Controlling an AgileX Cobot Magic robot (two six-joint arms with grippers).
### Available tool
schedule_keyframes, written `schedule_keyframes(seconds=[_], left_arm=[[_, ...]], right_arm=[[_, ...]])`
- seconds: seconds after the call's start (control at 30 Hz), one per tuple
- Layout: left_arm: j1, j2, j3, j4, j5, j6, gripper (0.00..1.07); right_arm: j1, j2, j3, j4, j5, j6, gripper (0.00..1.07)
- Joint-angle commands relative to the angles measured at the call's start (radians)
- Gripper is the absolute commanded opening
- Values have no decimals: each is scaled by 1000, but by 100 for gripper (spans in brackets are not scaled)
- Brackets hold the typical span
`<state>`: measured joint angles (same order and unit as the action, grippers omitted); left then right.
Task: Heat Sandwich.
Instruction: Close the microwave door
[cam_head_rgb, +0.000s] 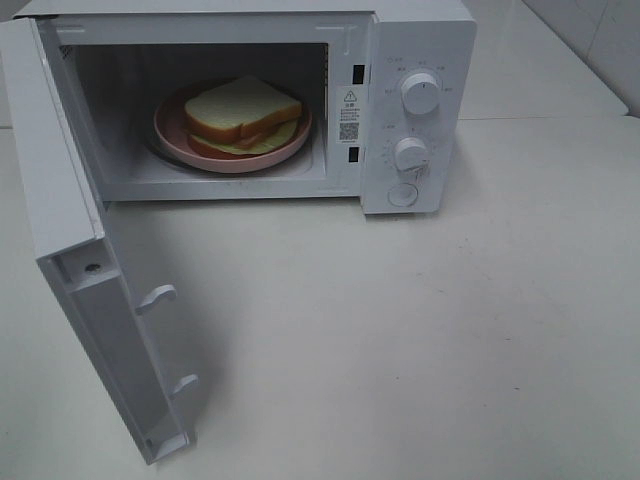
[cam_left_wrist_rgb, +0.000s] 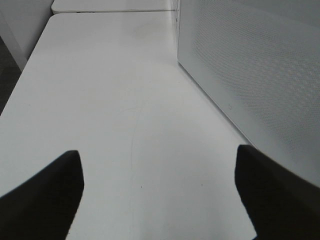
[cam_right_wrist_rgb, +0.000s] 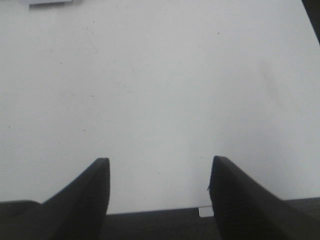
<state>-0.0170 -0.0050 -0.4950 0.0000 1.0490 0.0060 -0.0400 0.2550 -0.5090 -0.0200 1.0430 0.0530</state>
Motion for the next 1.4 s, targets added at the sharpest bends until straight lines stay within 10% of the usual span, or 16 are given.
schedule_keyframes(seconds=[0.03, 1.4], left_arm=[[0, -21, 3, 0, -12, 0, 76], [0, -18, 3, 0, -12, 0, 76]], right_arm=[[-6, -84, 5, -7, -5, -11, 59], [-3, -286, 6, -18, -5, 6, 58]])
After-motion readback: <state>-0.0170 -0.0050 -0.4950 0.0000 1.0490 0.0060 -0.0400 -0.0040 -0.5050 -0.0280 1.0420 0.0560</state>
